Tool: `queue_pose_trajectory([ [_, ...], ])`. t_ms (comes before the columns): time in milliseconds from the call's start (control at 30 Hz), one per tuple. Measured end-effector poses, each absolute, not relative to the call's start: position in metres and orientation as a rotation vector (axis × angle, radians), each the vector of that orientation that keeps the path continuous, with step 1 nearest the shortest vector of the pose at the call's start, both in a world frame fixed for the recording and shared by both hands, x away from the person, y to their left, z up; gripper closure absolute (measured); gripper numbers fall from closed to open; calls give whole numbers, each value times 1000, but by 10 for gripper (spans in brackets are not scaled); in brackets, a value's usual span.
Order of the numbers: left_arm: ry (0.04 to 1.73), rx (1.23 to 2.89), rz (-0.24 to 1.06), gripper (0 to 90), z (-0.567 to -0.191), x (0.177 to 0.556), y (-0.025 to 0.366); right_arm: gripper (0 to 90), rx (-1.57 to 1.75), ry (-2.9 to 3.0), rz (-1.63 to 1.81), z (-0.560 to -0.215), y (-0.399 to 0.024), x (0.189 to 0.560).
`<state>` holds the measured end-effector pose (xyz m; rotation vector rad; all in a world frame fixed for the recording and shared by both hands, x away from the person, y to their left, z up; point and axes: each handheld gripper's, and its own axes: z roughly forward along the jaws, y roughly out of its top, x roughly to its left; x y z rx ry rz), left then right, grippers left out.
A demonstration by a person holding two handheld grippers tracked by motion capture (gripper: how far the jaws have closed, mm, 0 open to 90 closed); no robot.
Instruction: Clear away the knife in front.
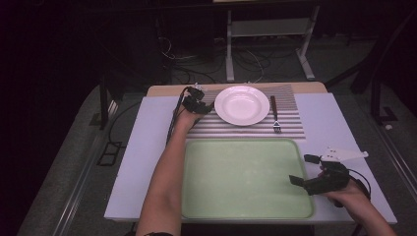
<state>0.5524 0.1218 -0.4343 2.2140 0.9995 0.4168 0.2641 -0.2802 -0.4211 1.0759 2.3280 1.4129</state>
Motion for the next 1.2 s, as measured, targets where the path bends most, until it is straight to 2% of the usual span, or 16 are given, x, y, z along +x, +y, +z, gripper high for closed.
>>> queue_pose_trajectory([
  [633,1078,2212,381,706,-442,560,119,1,1077,2320,1426,-420,-281,264],
  [1200,1092,2204,386,763,-445,559,120,1,1076,2318,1428,-420,-282,264],
])
